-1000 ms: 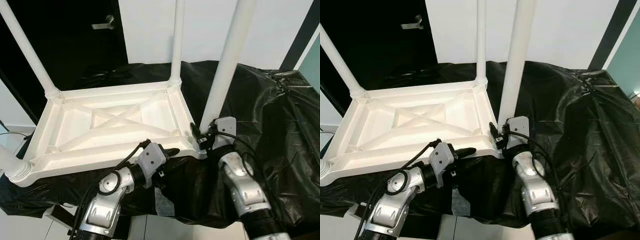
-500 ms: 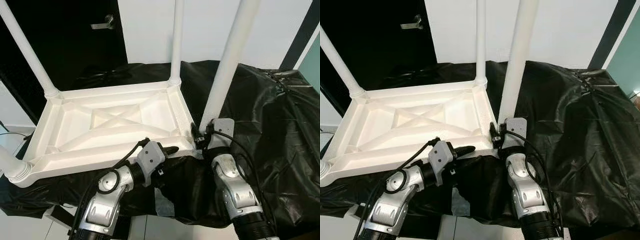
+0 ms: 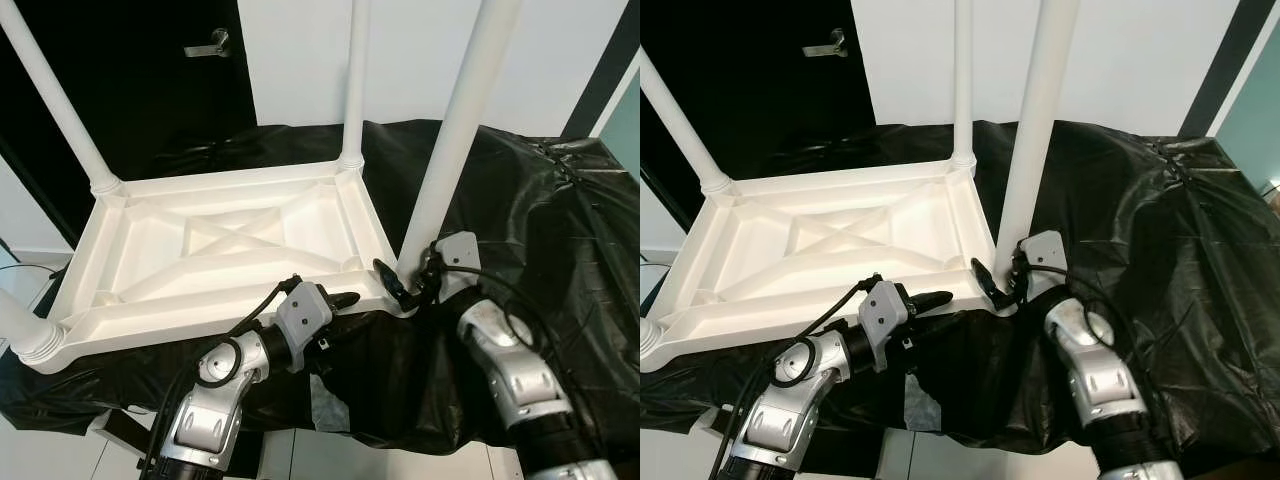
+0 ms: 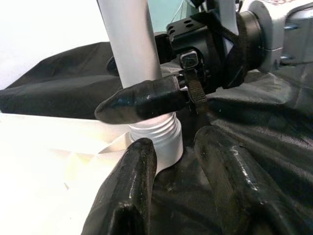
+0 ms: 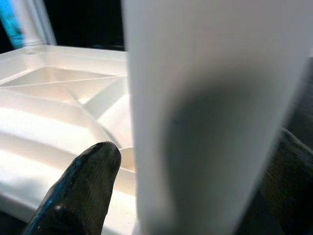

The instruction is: Building children table

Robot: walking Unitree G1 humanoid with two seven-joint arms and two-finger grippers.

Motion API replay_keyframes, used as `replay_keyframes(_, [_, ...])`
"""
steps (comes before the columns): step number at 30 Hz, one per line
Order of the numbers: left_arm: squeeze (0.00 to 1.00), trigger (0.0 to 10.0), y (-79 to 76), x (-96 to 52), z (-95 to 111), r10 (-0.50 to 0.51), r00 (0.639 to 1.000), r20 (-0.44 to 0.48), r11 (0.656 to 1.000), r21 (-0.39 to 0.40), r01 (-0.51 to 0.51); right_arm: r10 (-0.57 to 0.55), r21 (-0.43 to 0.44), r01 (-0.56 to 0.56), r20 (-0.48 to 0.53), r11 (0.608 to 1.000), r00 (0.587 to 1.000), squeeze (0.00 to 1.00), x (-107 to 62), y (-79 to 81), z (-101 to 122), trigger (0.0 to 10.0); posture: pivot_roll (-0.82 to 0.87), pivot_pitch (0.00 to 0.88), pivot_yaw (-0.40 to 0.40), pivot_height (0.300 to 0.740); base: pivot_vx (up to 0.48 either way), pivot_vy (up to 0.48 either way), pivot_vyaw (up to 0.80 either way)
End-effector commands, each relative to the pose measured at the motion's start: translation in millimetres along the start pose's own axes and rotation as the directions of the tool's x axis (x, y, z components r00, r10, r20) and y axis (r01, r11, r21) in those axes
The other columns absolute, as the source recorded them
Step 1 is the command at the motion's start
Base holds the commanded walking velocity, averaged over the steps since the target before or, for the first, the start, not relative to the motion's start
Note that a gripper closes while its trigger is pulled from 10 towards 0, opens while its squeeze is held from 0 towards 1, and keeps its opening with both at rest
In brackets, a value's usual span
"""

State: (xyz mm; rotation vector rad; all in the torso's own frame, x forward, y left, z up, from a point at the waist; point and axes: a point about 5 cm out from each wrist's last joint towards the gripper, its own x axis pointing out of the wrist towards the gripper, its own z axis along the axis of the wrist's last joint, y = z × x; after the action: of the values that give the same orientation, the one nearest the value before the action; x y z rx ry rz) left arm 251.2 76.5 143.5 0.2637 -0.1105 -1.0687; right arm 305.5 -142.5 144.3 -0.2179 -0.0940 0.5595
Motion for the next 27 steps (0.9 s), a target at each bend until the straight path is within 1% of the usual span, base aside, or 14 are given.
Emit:
replay_keyframes(1, [0.00, 10.0, 6.4, 0.6, -0.8, 0.109, 0.994, -0.005, 0.994, -0.002, -0.109, 0.055, -0.011, -0.055, 0.001, 0.998, 0.999, 0.00, 2.0, -0.6, -0.8, 10.0, 0.03, 0.000, 0.021, 0.740, 0.000, 0.000, 0.00])
replay_keyframes(4, [0.00, 10.0, 6.6, 0.3, -0.3, 0.109, 0.994, -0.004, 0.994, -0.001, -0.109, 0.145, -0.036, -0.146, -0.022, 0.989, 0.989, 0.00, 6.4, -4.3, -2.2, 10.0, 0.04, 0.000, 0.020, 0.740, 0.000, 0.000, 0.00])
replay_keyframes(6, [0.00, 10.0, 6.5, 0.3, -0.3, 0.108, 0.994, -0.004, 0.994, -0.001, -0.108, 0.164, -0.038, -0.165, -0.027, 0.986, 0.986, 0.00, 7.5, -5.2, -2.6, 10.0, 0.04, 0.000, 0.020, 0.740, 0.000, 0.000, 0.00])
replay_keyframes(7, [0.00, 10.0, 6.3, 0.3, -0.2, 0.108, 0.994, -0.003, 0.994, 0.000, -0.108, 0.194, -0.050, -0.195, -0.039, 0.979, 0.980, 0.00, 8.8, -6.5, -3.7, 9.4, 0.04, 0.000, 0.017, 0.740, 0.000, 0.000, 0.00])
replay_keyframes(8, [0.00, 10.0, 6.3, 0.3, -0.2, 0.108, 0.994, -0.003, 0.994, 0.000, -0.108, 0.194, -0.050, -0.195, -0.039, 0.979, 0.980, 0.00, 8.8, -6.5, -3.7, 9.4, 0.04, 0.000, 0.017, 0.740, 0.000, 0.000, 0.00])
replay_keyframes(9, [0.00, 10.0, 6.2, 0.2, 0.0, 0.109, 0.994, -0.003, 0.994, 0.001, -0.109, 0.217, -0.061, -0.220, -0.052, 0.974, 0.975, 0.00, 9.8, -7.7, -5.2, 4.2, 0.04, 0.000, 0.017, 0.740, 0.000, 0.000, 0.00])
replay_keyframes(10, [0.00, 10.0, 6.2, 0.2, 0.0, 0.109, 0.994, -0.003, 0.994, 0.001, -0.109, 0.217, -0.061, -0.220, -0.052, 0.974, 0.975, 0.00, 9.8, -7.7, -5.2, 4.2, 0.04, 0.000, 0.017, 0.740, 0.000, 0.000, 0.00])
replay_keyframes(11, [0.00, 10.0, 6.0, 0.1, 0.3, 0.110, 0.994, -0.002, 0.994, 0.002, -0.110, 0.233, -0.077, -0.238, -0.069, 0.968, 0.970, 0.00, 10.3, -9.4, -7.4, 0.0, 0.04, 0.000, 0.016, 0.740, 0.000, 0.000, 0.00])
replay_keyframes(17, [0.00, 10.0, 5.4, -0.7, 0.9, 0.112, 0.994, 0.001, 0.994, 0.003, -0.112, 0.258, -0.072, -0.264, -0.086, 0.962, 0.962, 0.00, 8.9, -9.8, -11.5, 0.0, 0.05, 0.000, 0.014, 0.740, 0.000, 0.000, 0.00])
replay_keyframes(22, [0.00, 10.0, 4.0, -1.2, 1.2, 0.109, 0.994, 0.001, 0.994, 0.002, -0.109, 0.211, -0.039, -0.214, -0.074, 0.976, 0.975, 0.00, 7.6, -7.2, -13.4, 0.0, 0.04, 0.000, 0.020, 0.740, 0.000, 0.000, 0.00])
replay_keyframes(24, [0.00, 10.0, 3.3, -0.6, 1.5, 0.105, 0.995, 0.003, 0.995, 0.001, -0.105, 0.145, -0.033, -0.148, -0.064, 0.989, 0.987, 0.00, 7.4, -5.4, -13.0, 0.1, 0.03, 0.000, 0.021, 0.740, 0.000, 0.000, 0.00])
replay_keyframes(25, [0.00, 10.0, 3.3, -0.6, 1.5, 0.105, 0.995, 0.003, 0.995, 0.001, -0.105, 0.145, -0.033, -0.148, -0.064, 0.989, 0.987, 0.00, 7.4, -5.4, -13.0, 0.1, 0.03, 0.000, 0.021, 0.740, 0.000, 0.000, 0.00])
replay_keyframes(26, [0.00, 10.0, 2.8, -0.2, 1.6, 0.101, 0.995, 0.004, 0.995, -0.001, -0.101, 0.101, -0.033, -0.103, -0.061, 0.994, 0.993, 0.00, 7.0, -3.5, -13.0, 10.0, 0.03, 0.000, 0.022, 0.740, 0.000, 0.000, 0.00])
replay_keyframes(27, [0.00, 10.0, 2.1, 0.1, 1.7, 0.096, 0.995, 0.005, 0.995, -0.003, -0.096, 0.060, -0.027, -0.062, -0.054, 0.998, 0.997, 0.00, 6.5, -0.9, -12.6, 10.0, 0.03, 0.000, 0.023, 0.740, 0.000, 0.000, 0.00])
